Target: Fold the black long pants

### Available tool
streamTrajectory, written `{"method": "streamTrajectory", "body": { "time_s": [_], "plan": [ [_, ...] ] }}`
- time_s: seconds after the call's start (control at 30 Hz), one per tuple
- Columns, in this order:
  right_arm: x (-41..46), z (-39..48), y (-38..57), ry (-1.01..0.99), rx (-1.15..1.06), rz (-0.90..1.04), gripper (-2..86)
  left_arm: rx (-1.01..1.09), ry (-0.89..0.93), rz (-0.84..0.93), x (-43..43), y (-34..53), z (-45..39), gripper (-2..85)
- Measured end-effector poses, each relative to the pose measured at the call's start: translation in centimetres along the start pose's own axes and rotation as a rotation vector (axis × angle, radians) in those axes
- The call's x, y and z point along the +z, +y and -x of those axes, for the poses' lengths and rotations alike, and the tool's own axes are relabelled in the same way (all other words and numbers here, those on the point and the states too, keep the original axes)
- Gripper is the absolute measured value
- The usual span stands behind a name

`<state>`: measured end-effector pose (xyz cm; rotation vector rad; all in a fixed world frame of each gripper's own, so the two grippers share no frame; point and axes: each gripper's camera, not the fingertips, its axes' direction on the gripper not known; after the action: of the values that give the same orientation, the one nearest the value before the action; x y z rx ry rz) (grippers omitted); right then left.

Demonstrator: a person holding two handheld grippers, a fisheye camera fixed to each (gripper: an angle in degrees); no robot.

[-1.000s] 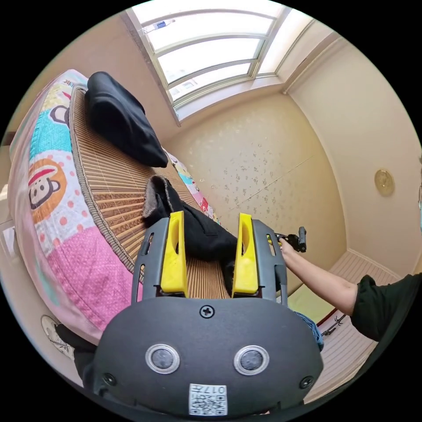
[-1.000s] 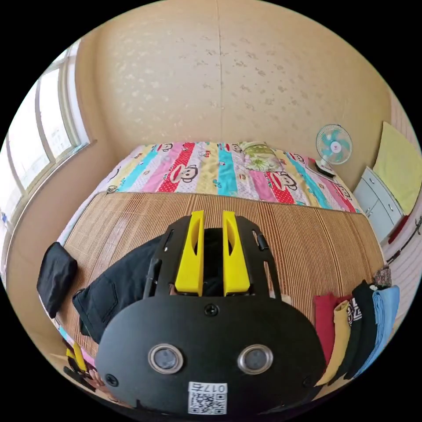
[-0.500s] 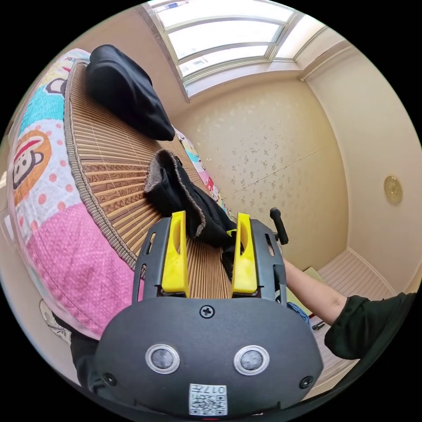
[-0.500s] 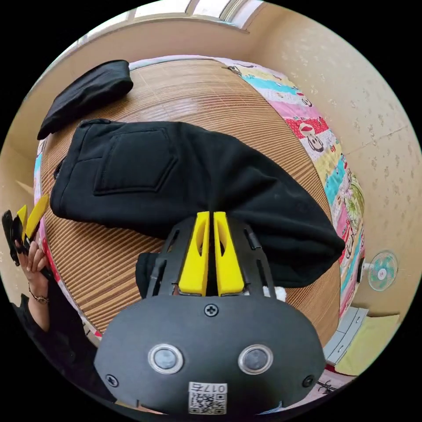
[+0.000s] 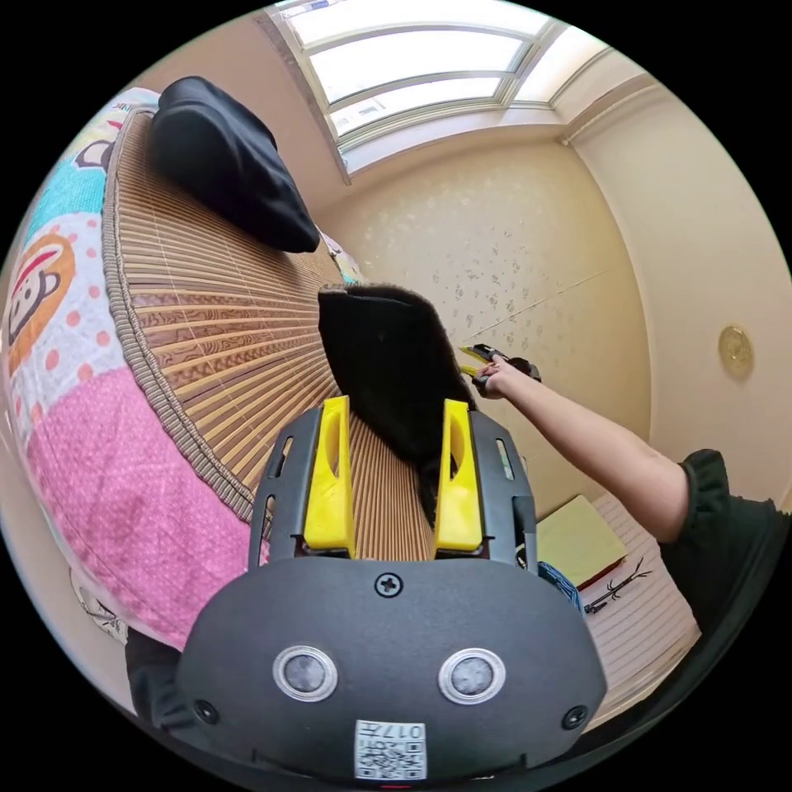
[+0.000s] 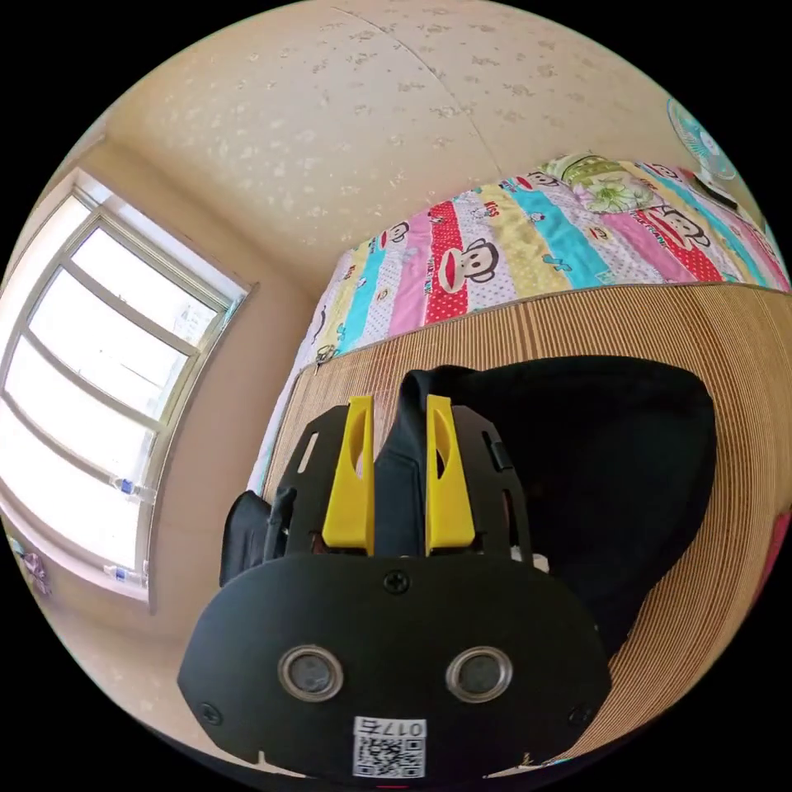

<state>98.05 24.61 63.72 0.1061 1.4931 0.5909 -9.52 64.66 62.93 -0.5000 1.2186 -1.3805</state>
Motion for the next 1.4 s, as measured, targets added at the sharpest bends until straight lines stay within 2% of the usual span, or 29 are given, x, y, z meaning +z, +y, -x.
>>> {"method": "streamTrajectory", "body": {
  "time_s": [0.03, 0.1, 0.17, 0.23, 0.33, 0.4, 0.47, 0.53, 0.6, 0.63, 0.7, 0.77, 0.83, 0.9, 0.97, 1.0, 1.07, 1.17, 1.2, 1.33, 1.4],
  "plan": [
    [0.6, 0.4, 0.6, -0.003, -0.058, 0.019, 10.1, -0.014, 0.004, 0.007, 0.1, -0.3, 0.3, 16.0],
    [1.0, 2.5, 4.9, 0.037, -0.354, 0.04, 11.3, -0.039, 0.01, 0.025, 0.3, -0.4, 0.8, 16.0],
    [0.5, 3.0, 9.1, 0.099, -0.515, 0.04, 12.6, -0.059, 0.018, 0.031, 0.4, -0.3, 1.0, 16.0],
    [0.4, 1.5, 12.0, 0.118, -0.51, 0.077, 13.7, -0.065, 0.022, 0.033, 0.4, -0.3, 1.0, 16.0],
    [1.8, -3.1, 13.3, 0.105, -0.305, 0.215, 14.6, -0.066, 0.024, 0.038, 0.3, -0.5, 1.0, 16.0],
    [4.3, -4.8, 12.0, 0.0, -0.177, 0.384, 10.4, -0.077, 0.03, 0.036, 0.2, -0.5, 1.1, 15.9],
    [5.2, -3.9, 9.9, -0.065, -0.101, 0.431, 7.2, -0.086, 0.034, 0.034, 0.2, -0.6, 1.3, 16.0],
    [4.6, -0.4, 6.8, -0.223, -0.184, 0.333, 6.9, -0.086, 0.026, 0.035, 0.2, -0.6, 1.3, 16.0],
    [2.3, 5.0, 2.0, -0.326, -0.354, 0.105, 8.6, -0.078, 0.012, 0.041, 0.3, -0.7, 1.1, 15.9],
    [1.9, 5.8, 0.9, -0.364, -0.367, 0.07, 9.3, -0.072, 0.002, 0.044, 0.4, -0.7, 0.9, 15.9],
    [1.6, 5.5, -2.0, -0.665, -0.281, 0.024, 13.3, -0.061, -0.002, 0.044, 0.3, -0.7, 0.7, 15.9],
    [2.2, 4.1, -2.9, -0.771, -0.156, 0.092, 13.9, -0.059, -0.001, 0.04, 0.2, -0.7, 0.6, 15.8],
    [1.6, 3.6, -1.8, -0.663, -0.23, 0.137, 14.8, -0.073, 0.003, 0.039, 0.2, -0.7, 0.8, 15.8],
    [1.3, 3.7, 2.2, -0.188, -0.472, 0.272, 16.6, -0.079, 0.004, 0.045, 0.4, -0.6, 0.8, 15.9],
    [1.3, 3.2, 7.3, 0.149, -0.663, 0.35, 18.5, -0.074, 0.004, 0.049, 0.4, -0.5, 0.6, 15.9],
    [0.6, 2.4, 11.5, 0.22, -0.789, 0.385, 19.2, -0.07, 0.004, 0.048, 0.3, -0.5, 0.5, 15.9],
    [-1.1, 1.0, 17.5, 0.178, -0.933, 0.487, 19.1, -0.075, 0.009, 0.047, 0.2, -0.4, 0.5, 15.9],
    [-1.4, -2.0, 23.8, 0.35, -0.998, 0.679, 17.2, -0.088, 0.004, 0.043, 0.3, -0.1, 0.5, 15.9],
    [-2.1, -2.6, 24.8, 0.393, -1.003, 0.681, 14.5, -0.088, -0.008, 0.039, 0.3, 0.0, 0.4, 15.8],
    [-5.3, -2.6, 23.7, 0.61, -1.043, 0.801, 8.2, -0.091, -0.014, 0.037, 0.3, 0.4, 0.3, 15.5],
    [-9.5, -4.9, 19.1, 0.884, -0.978, 0.748, 7.9, -0.097, -0.005, 0.029, 0.1, 0.6, 0.3, 15.2]
  ]
}}
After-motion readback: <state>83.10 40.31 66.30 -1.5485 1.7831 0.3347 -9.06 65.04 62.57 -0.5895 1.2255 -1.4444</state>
